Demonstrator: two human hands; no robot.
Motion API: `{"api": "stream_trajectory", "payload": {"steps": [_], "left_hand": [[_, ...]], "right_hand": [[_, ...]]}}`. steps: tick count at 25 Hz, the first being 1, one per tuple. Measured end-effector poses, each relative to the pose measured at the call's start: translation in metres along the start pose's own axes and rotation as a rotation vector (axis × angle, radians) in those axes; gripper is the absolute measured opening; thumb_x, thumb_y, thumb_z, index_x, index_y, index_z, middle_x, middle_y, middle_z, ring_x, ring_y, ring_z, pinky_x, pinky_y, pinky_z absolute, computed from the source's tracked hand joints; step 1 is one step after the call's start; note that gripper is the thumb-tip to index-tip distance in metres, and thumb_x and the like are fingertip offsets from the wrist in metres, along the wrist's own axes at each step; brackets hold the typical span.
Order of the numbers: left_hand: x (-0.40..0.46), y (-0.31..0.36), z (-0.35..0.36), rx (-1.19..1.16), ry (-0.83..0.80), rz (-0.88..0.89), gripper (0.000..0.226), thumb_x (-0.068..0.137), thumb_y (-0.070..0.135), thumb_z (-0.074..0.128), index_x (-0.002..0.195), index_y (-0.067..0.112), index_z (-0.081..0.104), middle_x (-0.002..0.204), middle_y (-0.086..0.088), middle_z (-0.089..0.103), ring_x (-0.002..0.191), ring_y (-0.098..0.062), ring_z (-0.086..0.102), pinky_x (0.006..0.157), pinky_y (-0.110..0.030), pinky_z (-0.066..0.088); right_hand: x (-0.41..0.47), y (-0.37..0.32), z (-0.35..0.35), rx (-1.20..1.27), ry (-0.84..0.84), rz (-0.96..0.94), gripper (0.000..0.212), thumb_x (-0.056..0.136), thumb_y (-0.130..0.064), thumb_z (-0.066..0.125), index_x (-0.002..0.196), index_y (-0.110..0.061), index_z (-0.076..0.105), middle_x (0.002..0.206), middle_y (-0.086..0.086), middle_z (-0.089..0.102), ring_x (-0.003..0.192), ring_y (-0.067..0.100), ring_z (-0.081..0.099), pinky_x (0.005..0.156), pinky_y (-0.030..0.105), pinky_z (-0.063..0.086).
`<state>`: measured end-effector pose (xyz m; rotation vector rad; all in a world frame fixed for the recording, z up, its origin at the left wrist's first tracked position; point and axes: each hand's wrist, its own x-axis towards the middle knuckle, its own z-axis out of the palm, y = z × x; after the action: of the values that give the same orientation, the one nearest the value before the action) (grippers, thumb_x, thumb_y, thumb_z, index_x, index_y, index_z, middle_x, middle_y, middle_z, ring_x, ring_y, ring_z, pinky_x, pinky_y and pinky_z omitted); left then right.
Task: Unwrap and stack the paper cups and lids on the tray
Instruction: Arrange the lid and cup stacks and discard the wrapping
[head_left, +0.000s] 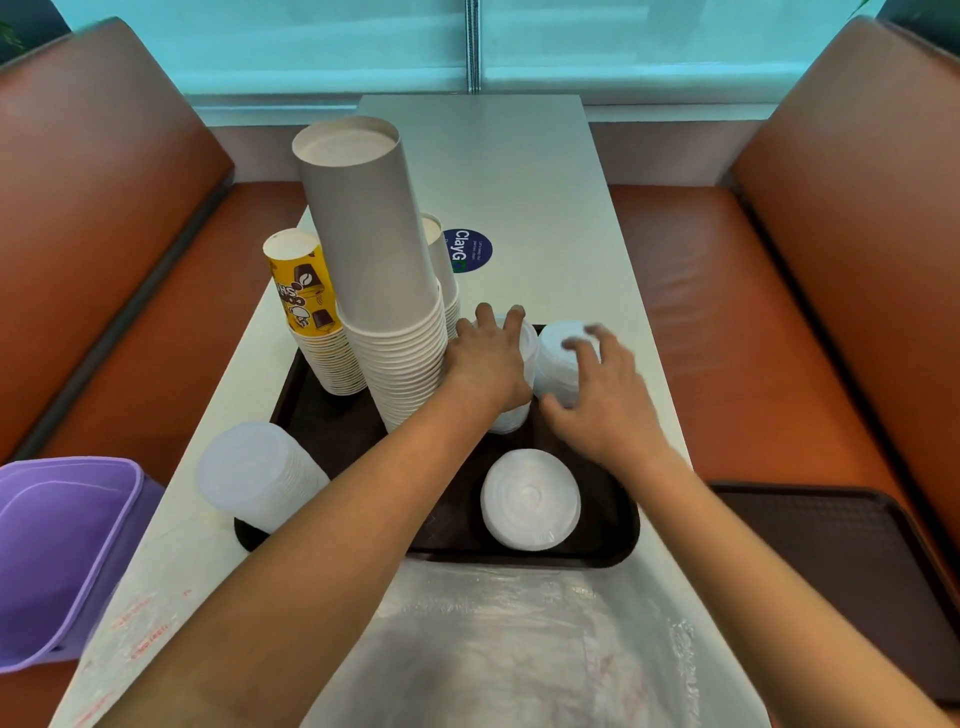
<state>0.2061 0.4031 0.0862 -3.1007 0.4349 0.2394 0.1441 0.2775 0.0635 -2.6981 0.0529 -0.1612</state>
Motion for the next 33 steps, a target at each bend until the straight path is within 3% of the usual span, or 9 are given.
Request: {"api": "stream_trajectory", "payload": {"steps": [3,5,16,23,25,27,28,30,33], "left_hand": [[-0.001,0.001,-0.001,-0.002,-0.013,0.017,0.085,0.082,0.035,0.065,0.146,0.018,0.012,0.135,-0.017,0.027,0.117,-0.037,0.04,0.094,-0.038,0.039],[-0.001,0.001,-0.001,0.041,-0.017,0.025,0.085,0.082,0.037,0.063,0.146,0.017,0.011,0.135,-0.018,0.027,0.116,-0.037,0.041,0.096,-0.038,0.037],[-0.029,0.003,-0.001,0.114,-0.01,0.067,0.088,0.082,0.041,0.062,0.147,0.014,0.009,0.136,-0.019,0.029,0.115,-0.035,0.043,0.097,-0.037,0.036],[-0.068,-0.004,0.013,-0.023,-0.01,0.028,0.092,0.08,0.039,0.067,0.149,0.022,0.007,0.145,-0.016,0.021,0.125,-0.04,0.034,0.096,-0.039,0.043],[-0.078,-0.007,0.014,-0.039,-0.005,0.012,0.091,0.081,0.039,0.067,0.148,0.023,0.008,0.145,-0.015,0.02,0.127,-0.039,0.033,0.096,-0.039,0.043],[-0.087,-0.012,0.014,-0.065,-0.006,-0.002,0.091,0.081,0.039,0.067,0.148,0.024,0.008,0.145,-0.014,0.02,0.128,-0.038,0.031,0.096,-0.039,0.044],[-0.091,-0.014,0.014,-0.078,-0.007,-0.01,0.091,0.08,0.039,0.068,0.148,0.025,0.009,0.144,-0.013,0.02,0.129,-0.038,0.031,0.096,-0.039,0.044],[-0.099,-0.018,0.015,-0.1,-0.007,-0.025,0.092,0.08,0.038,0.069,0.148,0.025,0.01,0.143,-0.013,0.021,0.129,-0.037,0.031,0.096,-0.04,0.043],[-0.113,-0.029,0.015,-0.102,0.003,-0.048,0.092,0.078,0.039,0.07,0.148,0.026,0.011,0.141,-0.013,0.024,0.126,-0.036,0.033,0.093,-0.039,0.044]], "right_hand": [[-0.063,-0.034,0.023,-0.067,-0.276,0.09,0.094,0.071,-0.067,0.061,0.141,-0.015,0.026,0.144,0.007,0.026,0.125,0.033,0.036,0.098,0.043,0.039],[-0.08,-0.039,0.039,-0.137,-0.368,0.093,0.103,0.069,-0.066,0.064,0.146,-0.019,0.015,0.147,0.006,0.02,0.125,0.033,0.034,0.098,0.044,0.04],[-0.035,0.021,0.023,-0.193,-0.317,0.1,0.092,0.07,-0.056,0.07,0.143,-0.023,0.024,0.143,0.005,0.031,0.124,0.031,0.036,0.094,0.041,0.042],[-0.034,0.02,0.012,-0.282,-0.319,0.054,0.107,0.072,-0.07,0.058,0.151,-0.023,0.005,0.156,0.006,0.015,0.139,0.032,0.02,0.11,0.05,0.024],[-0.04,0.01,0.006,-0.11,-0.066,-0.035,0.086,0.078,-0.056,0.05,0.149,-0.015,0.023,0.151,0.011,0.03,0.136,0.032,0.029,0.109,0.045,0.027],[-0.052,-0.01,0.002,0.227,0.181,-0.092,0.057,0.083,-0.025,0.051,0.138,-0.008,0.044,0.139,0.012,0.046,0.124,0.026,0.045,0.1,0.03,0.037],[-0.058,-0.022,0.001,0.385,0.202,-0.083,0.048,0.085,-0.01,0.052,0.133,-0.007,0.048,0.134,0.01,0.051,0.116,0.022,0.049,0.094,0.022,0.037],[-0.071,-0.042,0.008,0.579,0.062,-0.01,0.049,0.083,0.005,0.05,0.13,-0.008,0.05,0.126,0.007,0.056,0.106,0.016,0.052,0.088,0.02,0.04],[-0.08,-0.053,0.045,0.625,-0.21,0.031,0.065,0.07,-0.007,0.065,0.13,-0.021,0.045,0.122,0.006,0.057,0.106,0.02,0.056,0.092,0.037,0.049]]}}
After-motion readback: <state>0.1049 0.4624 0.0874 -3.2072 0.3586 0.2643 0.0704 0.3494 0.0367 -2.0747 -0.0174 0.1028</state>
